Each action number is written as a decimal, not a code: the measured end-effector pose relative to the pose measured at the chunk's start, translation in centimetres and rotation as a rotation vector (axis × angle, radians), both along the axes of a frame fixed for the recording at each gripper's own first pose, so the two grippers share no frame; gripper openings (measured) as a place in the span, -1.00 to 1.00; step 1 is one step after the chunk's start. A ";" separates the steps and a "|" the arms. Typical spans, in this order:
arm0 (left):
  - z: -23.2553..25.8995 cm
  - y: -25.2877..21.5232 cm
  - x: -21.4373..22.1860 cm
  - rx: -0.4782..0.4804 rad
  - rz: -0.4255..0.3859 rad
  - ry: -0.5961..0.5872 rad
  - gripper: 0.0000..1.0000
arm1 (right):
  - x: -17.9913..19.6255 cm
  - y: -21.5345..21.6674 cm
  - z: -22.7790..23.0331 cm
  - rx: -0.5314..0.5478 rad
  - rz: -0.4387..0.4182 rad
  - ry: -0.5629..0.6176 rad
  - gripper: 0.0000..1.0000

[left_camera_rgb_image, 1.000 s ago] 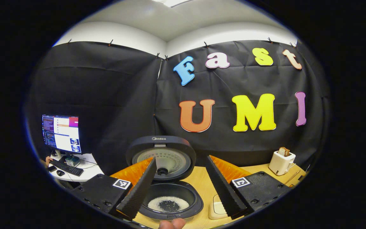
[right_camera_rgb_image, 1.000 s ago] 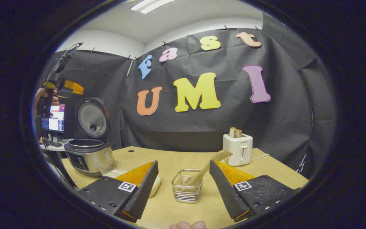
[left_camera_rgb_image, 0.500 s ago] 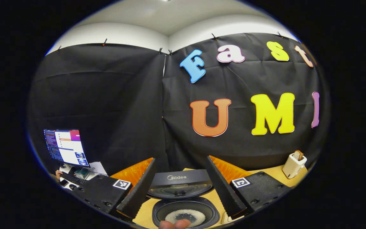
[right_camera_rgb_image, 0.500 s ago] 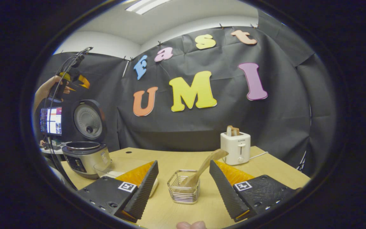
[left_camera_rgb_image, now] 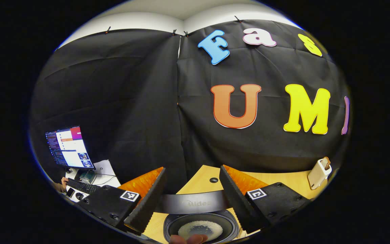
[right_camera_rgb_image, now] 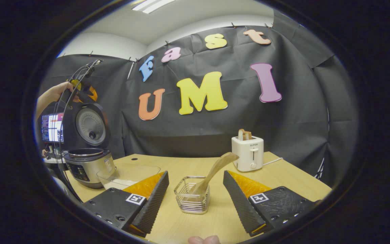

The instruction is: Close the left gripper, press the button to open the rice cooker; take a wooden spoon from the chopstick holder with the right hand, scoop a spoonful of rice and pour it into the rice cooker, then put the wooden spoon back into the chopstick holder.

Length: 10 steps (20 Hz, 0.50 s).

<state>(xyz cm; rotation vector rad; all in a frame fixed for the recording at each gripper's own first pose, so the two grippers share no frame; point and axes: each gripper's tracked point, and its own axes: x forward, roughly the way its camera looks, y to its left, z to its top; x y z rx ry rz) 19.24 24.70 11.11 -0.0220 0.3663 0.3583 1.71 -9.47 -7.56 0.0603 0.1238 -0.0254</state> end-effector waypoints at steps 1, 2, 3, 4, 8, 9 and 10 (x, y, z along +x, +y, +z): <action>-0.4 0.2 0.0 -0.002 0.013 0.015 0.99 | -0.1 -0.2 0.0 0.004 -0.003 -0.002 0.91; -0.7 0.2 -0.1 -0.008 0.018 0.021 0.99 | -0.2 -0.2 0.0 0.007 -0.004 -0.004 0.91; -0.9 0.1 -0.2 -0.017 0.019 0.021 0.99 | -0.4 -0.1 0.1 0.008 -0.001 -0.006 0.91; -1.0 -0.1 -0.3 -0.025 0.024 0.027 0.99 | -0.4 -0.1 0.0 0.008 0.002 -0.012 0.91; -1.1 -0.7 -1.1 -0.019 0.031 0.031 0.95 | -0.4 1.4 -1.4 0.009 0.050 0.028 0.90; -1.4 -0.9 -1.5 -0.022 0.031 0.028 0.94 | -0.5 1.9 -1.5 0.004 0.063 0.035 0.91; -1.4 -1.2 -2.1 -0.026 0.030 0.024 0.94 | -0.7 2.3 -1.2 0.001 0.073 0.030 0.91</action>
